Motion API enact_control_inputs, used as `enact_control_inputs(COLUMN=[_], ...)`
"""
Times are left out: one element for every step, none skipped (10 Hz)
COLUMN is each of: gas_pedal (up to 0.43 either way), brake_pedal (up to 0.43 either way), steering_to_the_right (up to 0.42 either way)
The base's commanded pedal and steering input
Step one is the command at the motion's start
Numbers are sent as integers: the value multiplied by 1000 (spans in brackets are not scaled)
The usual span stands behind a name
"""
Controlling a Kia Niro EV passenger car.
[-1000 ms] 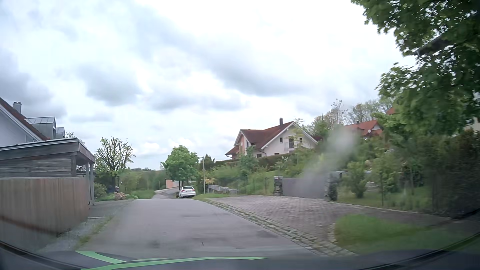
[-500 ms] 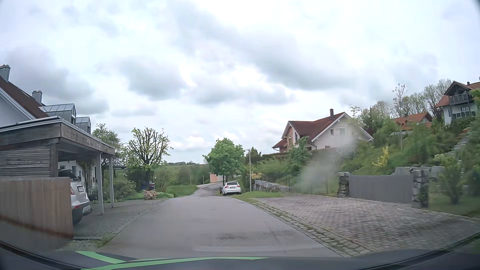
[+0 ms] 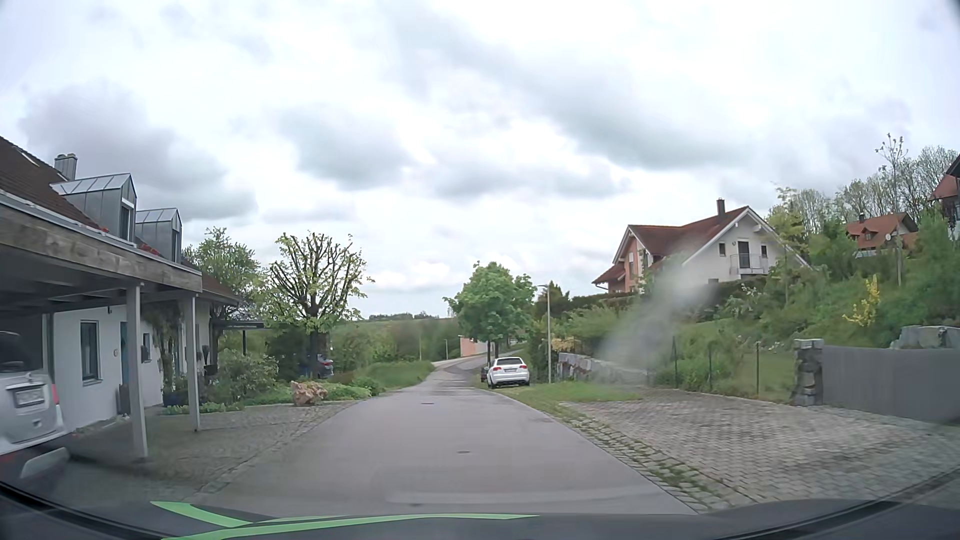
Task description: Follow the waypoints while adhering to traffic rules and regulations
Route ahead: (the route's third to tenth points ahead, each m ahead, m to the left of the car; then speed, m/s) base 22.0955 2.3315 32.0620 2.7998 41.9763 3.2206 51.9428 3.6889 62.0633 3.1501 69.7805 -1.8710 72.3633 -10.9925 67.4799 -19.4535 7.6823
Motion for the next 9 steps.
enact_control_inputs(gas_pedal=[169,169,169,150,67,67,0,0,0], brake_pedal=[0,0,0,0,0,0,0,0,0], steering_to_the_right=[-49,-47,-45,-42,-42,-40,-36,-33,-28])
